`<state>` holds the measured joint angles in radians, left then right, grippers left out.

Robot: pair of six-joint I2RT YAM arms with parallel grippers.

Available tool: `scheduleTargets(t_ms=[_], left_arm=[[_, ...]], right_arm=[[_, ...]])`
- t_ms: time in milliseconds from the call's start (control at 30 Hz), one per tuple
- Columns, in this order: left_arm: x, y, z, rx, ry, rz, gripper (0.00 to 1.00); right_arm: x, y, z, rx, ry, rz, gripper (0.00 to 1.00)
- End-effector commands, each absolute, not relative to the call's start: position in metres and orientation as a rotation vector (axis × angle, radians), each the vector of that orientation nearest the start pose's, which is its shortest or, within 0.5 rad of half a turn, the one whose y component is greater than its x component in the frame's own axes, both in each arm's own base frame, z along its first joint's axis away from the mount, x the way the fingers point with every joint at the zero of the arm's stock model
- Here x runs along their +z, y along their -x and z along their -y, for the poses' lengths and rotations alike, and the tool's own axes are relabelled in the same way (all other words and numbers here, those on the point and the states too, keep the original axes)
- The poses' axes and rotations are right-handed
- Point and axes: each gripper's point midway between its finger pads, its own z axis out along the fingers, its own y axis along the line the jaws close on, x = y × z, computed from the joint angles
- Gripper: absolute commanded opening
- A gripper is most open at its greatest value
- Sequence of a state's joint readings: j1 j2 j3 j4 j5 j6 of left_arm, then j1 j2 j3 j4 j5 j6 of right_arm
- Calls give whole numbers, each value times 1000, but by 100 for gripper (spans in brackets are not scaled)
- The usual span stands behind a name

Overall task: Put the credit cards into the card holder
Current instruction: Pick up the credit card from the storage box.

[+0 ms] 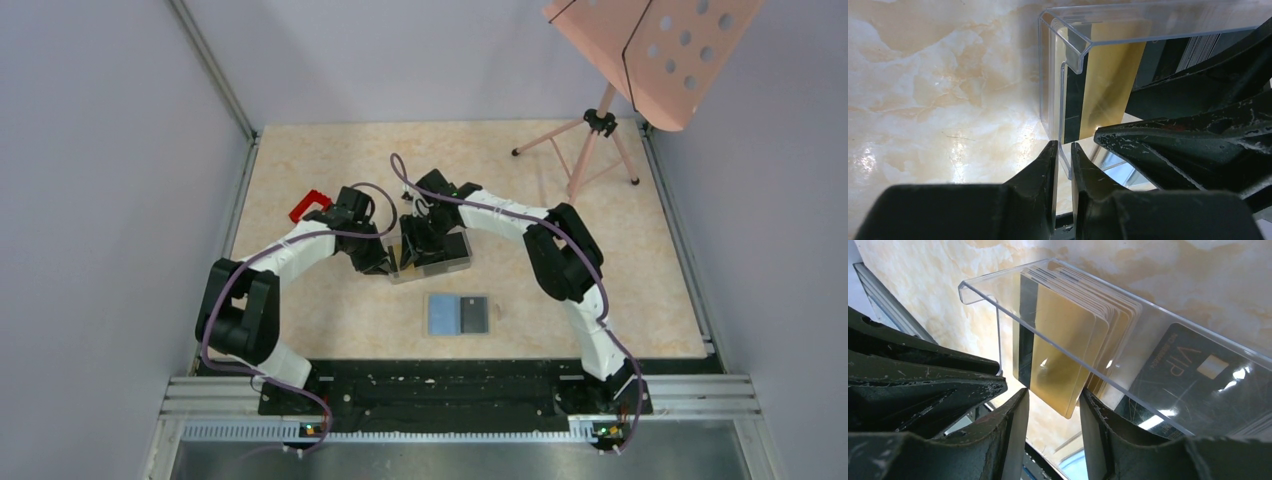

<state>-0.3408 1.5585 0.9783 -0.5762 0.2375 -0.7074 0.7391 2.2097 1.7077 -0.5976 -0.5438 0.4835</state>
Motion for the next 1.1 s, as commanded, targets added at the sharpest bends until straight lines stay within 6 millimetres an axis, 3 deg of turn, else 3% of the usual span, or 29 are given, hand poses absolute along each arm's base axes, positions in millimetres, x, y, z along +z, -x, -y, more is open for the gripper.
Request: scheduleTargets(t_ms=[0, 267, 533, 667, 733, 833, 933, 1067], left_arm=[[81, -295, 182, -670, 392, -2740, 18], [80, -295, 176, -615, 363, -2761, 18], [80, -293, 175, -605, 352, -2764, 17], [80, -292, 174, -602, 347, -2767, 17], [79, -292, 175, -606, 349, -2770, 17], [79, -292, 176, -613, 341, -2771, 16], [79, -291, 176, -615, 340, -2774, 16], [80, -291, 176, -620, 336, -2772, 16]], right_arm=[[56, -284, -406, 999, 595, -2814, 41], [58, -284, -402, 973, 610, -2813, 0], [73, -289, -394, 896, 637, -2790, 1], [74, -289, -391, 879, 654, -2787, 23], [70, -289, -390, 873, 660, -2791, 26], [64, -287, -392, 888, 669, -2807, 19], [64, -287, -391, 877, 664, -2811, 2], [71, -290, -387, 840, 671, -2795, 0]])
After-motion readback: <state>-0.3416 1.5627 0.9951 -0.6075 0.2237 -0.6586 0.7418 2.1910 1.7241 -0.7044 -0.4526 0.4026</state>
